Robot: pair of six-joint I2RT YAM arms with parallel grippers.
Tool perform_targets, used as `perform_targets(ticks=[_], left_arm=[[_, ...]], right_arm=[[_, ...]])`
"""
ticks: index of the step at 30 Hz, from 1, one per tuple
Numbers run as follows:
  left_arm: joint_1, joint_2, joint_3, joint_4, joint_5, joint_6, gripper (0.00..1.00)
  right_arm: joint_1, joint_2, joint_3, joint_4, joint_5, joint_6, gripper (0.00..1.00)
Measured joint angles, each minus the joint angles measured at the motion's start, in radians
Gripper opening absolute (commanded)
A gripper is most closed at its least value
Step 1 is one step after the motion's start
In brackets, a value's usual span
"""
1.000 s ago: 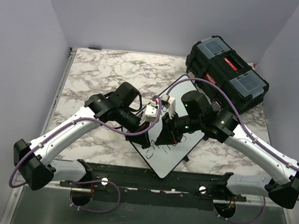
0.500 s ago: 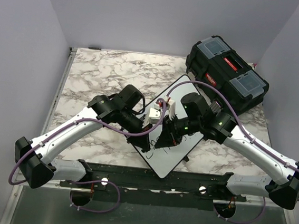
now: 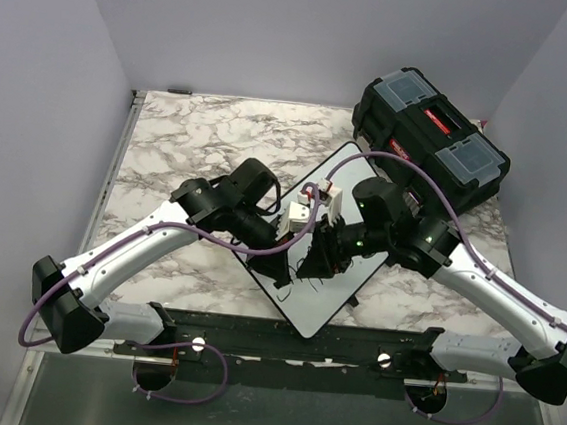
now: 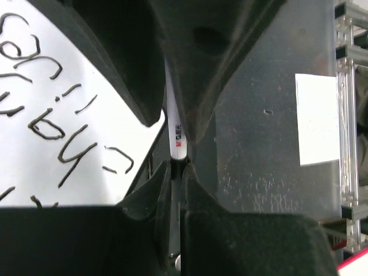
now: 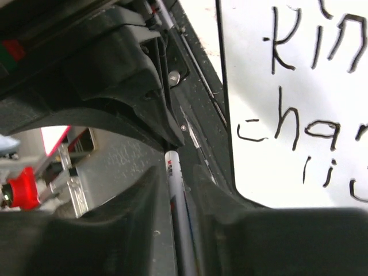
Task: Write a sentence on the whiteboard
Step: Close the whiteboard marker at the center of the board, then place the whiteboard marker at the center of the board.
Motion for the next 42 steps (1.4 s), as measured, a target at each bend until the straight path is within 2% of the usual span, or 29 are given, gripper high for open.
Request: perform_targets(ticks=[1, 2, 7, 14, 19, 29, 33, 38, 42], left_arm=[[0.000, 0.000, 0.000, 0.014, 0.004, -0.005, 0.00], [0.000, -0.001, 0.001, 0.026, 0.006, -0.009, 0.00], [-0.002, -0.014, 0.001, 0.113, 0.019, -0.027, 0.00], [-0.012, -0.055, 0.000, 0.161, 0.019, -0.029, 0.00], [-0.012, -0.071, 0.000, 0.180, 0.013, -0.045, 0.00], [0.032, -0.135, -0.018, 0.232, -0.074, -0.129, 0.00], [0.089, -0.180, -0.031, 0.246, -0.150, -0.182, 0.00], [0.221, -0.218, -0.053, 0.245, -0.256, -0.261, 0.00], [0.331, -0.264, -0.133, 0.254, -0.356, -0.327, 0.00]], right_arm=[[0.000, -0.009, 0.000, 0.000, 0.021, 0.003, 0.53], [0.000, -0.020, 0.000, -0.002, 0.043, 0.005, 0.59], [0.008, -0.084, 0.013, -0.012, 0.178, 0.005, 0.83], [0.010, -0.192, 0.124, -0.036, 0.378, 0.031, 0.95], [0.010, -0.278, 0.172, -0.045, 0.503, 0.052, 0.96], [0.010, -0.414, 0.124, -0.048, 0.746, 0.080, 0.97], [0.010, -0.435, 0.104, -0.048, 0.787, 0.084, 0.97], [0.010, -0.438, 0.070, -0.050, 0.809, 0.091, 0.97], [0.010, -0.439, 0.053, -0.053, 0.817, 0.092, 0.97]])
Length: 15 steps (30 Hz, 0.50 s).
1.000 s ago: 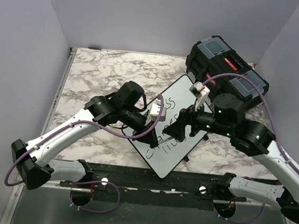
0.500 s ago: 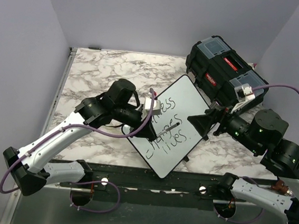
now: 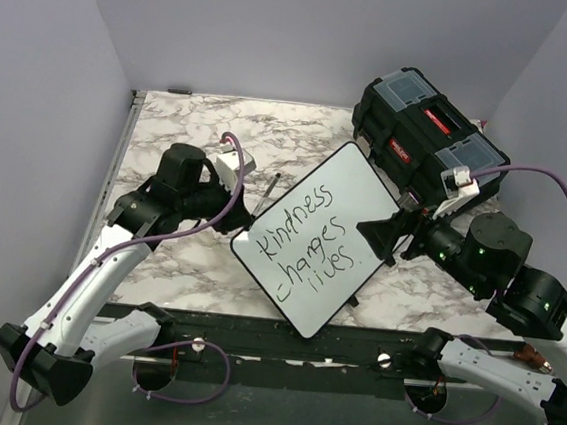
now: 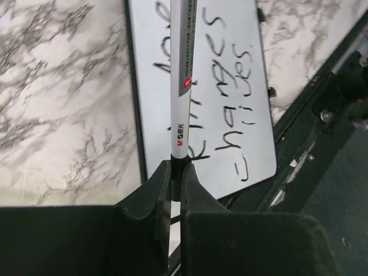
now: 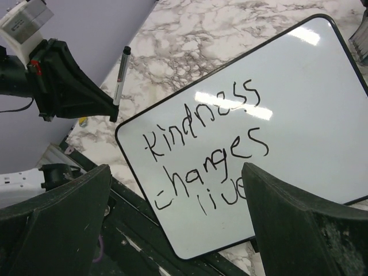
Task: Write a sentence on the whiteboard
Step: Place the whiteboard marker at the center of the board.
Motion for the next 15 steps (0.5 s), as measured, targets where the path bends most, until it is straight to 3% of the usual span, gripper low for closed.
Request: perform_targets(ticks=[9, 15], left_arm=[[0.185, -0.056, -0.116, 0.009, -0.153, -0.104, 0.00], [0.300, -0.042, -0.158, 0.015, -0.179, -0.149, 0.00]], right_arm=[[0.000, -0.004, -0.040, -0.002, 0.014, 0.014, 0.96], [0.000, -0.005, -0.056, -0.004, 0.015, 0.020, 0.96]])
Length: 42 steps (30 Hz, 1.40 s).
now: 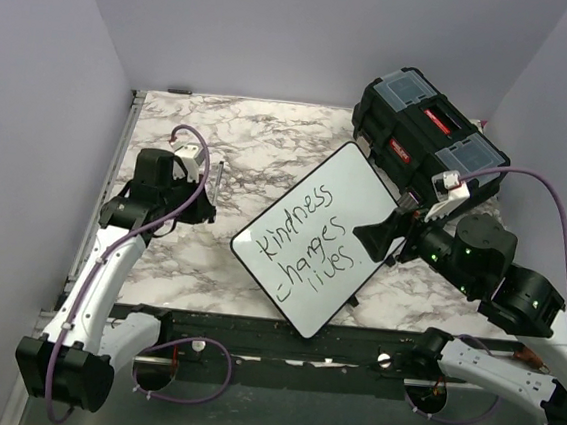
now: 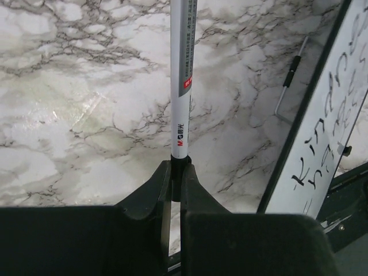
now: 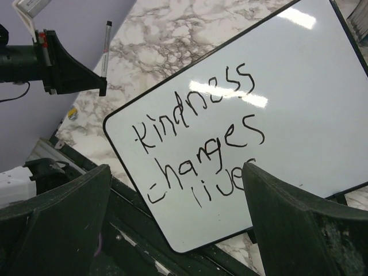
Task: Write a sentence on the whiteboard
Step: Place the whiteboard marker at the center of the board.
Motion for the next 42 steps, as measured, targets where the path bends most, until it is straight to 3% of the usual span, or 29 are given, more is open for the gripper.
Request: perform_targets(ticks=[6, 17, 24, 32, 37, 42], left_arm=[[0.027, 0.071, -0.086, 0.042, 0.045, -0.046, 0.00], [-0.009, 0.046, -0.406, 0.188, 0.167, -0.226, 0.00], [-0.103, 0.059, -0.442, 0.279, 0.173, -0.324, 0.00], [-0.144, 0.196, -0.512, 0.381, 0.212, -0.386, 0.00], [-0.159, 0.206, -0.512, 0.398, 0.222, -0.399, 0.08], [-0.159, 0.206, -0.495, 0.377, 0.219, -0.395, 0.35]], right_arm=[[0.000, 0.001, -0.017, 0.000, 0.000, 0.006, 0.96], [0.000, 0.002, -0.053, 0.004, -0.001, 0.018, 0.96], [0.000, 0.013, -0.061, 0.010, -0.002, 0.021, 0.96], [0.000, 0.007, -0.061, 0.011, -0.003, 0.023, 0.96], [0.000, 0.008, -0.061, 0.011, -0.007, 0.023, 0.96], [0.000, 0.004, -0.061, 0.011, -0.009, 0.024, 0.96]])
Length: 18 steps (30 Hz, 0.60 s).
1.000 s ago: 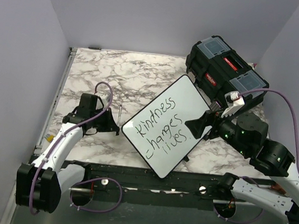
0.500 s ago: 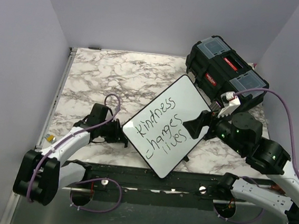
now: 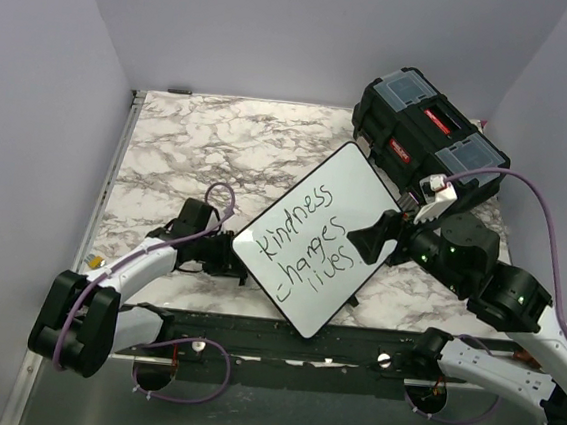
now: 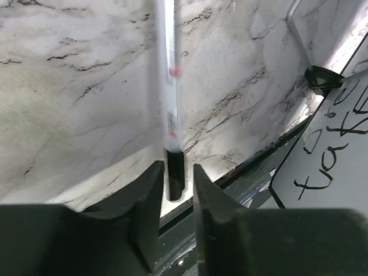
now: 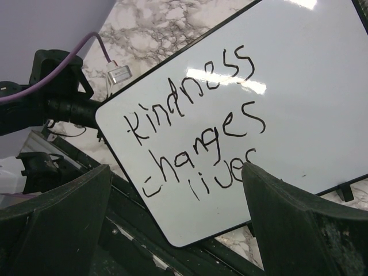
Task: Write a sentence on the whiteboard
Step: Place the whiteboard marker at the center of the board, then reset both arms
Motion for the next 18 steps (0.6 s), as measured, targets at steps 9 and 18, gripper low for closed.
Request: perform_targets(ticks=[9, 18], left_arm=[[0.000, 0.004, 0.080, -0.079, -0.035, 0.034, 0.75], [0.054, -0.039, 0.161, -0.225, -0.111, 0.094, 0.75]], right_arm=[[0.000, -0.017, 0.000, -0.001, 0.000, 0.000, 0.96], [0.000, -0.043, 0.000, -0.003, 0.001, 0.000, 0.96]])
